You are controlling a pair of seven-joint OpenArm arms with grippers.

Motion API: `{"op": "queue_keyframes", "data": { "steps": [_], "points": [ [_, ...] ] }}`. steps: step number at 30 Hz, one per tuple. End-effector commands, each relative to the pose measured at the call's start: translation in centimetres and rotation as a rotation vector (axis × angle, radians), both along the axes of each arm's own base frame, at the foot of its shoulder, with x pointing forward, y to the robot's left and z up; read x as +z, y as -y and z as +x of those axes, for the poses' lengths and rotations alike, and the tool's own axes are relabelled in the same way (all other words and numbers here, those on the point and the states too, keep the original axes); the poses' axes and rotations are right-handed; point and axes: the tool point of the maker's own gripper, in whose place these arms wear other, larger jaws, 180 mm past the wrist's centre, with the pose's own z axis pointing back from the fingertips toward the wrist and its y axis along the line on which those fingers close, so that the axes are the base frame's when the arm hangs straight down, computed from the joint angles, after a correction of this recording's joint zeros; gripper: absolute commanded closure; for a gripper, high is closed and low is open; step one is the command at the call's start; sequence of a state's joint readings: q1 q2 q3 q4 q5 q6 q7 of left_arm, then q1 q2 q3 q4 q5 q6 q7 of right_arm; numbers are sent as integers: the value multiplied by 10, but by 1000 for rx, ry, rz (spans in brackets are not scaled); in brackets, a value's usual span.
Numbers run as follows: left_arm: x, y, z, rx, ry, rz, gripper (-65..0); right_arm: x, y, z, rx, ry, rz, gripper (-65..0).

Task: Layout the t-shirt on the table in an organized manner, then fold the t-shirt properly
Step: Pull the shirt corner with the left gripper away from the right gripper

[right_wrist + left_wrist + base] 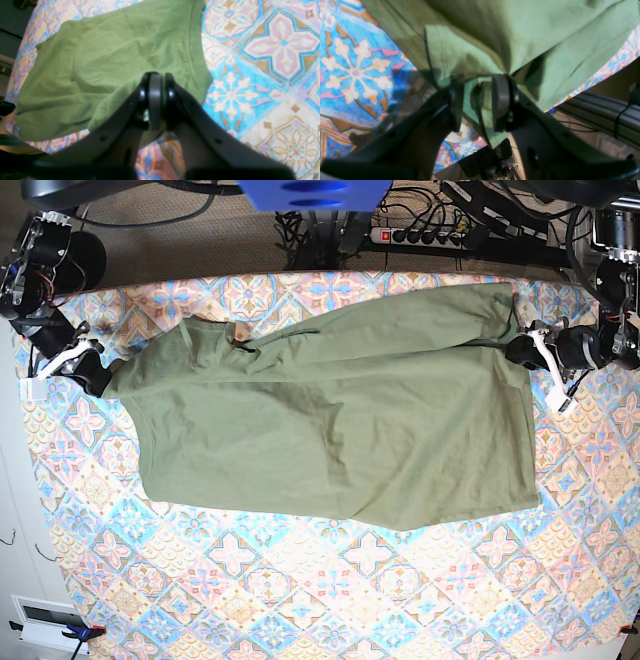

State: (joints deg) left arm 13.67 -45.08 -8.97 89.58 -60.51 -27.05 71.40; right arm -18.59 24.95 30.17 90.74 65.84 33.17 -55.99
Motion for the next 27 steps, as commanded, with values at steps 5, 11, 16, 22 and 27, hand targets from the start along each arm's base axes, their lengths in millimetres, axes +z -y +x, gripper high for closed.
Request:
{"op": "queue_keyframes", "data": {
  "steps": [5, 11, 16, 22, 27],
  "points": [
    [11, -6, 7, -6, 27, 13, -191, 17, 6, 7, 0, 56, -15, -11],
    [1, 10, 0, -6, -3, -33, -193, 17, 6, 7, 0, 56, -15, -11],
    [-12, 27, -16, -24, -80, -64, -192, 17, 6, 7, 0, 56, -15, -11],
    [-20, 29, -28, -23, -112, -68, -199, 17, 6, 7, 0, 56, -15, -11],
    [-22, 29, -32, -17, -124, -67, -199, 17, 6, 8, 1, 56, -14, -11]
  ]
}}
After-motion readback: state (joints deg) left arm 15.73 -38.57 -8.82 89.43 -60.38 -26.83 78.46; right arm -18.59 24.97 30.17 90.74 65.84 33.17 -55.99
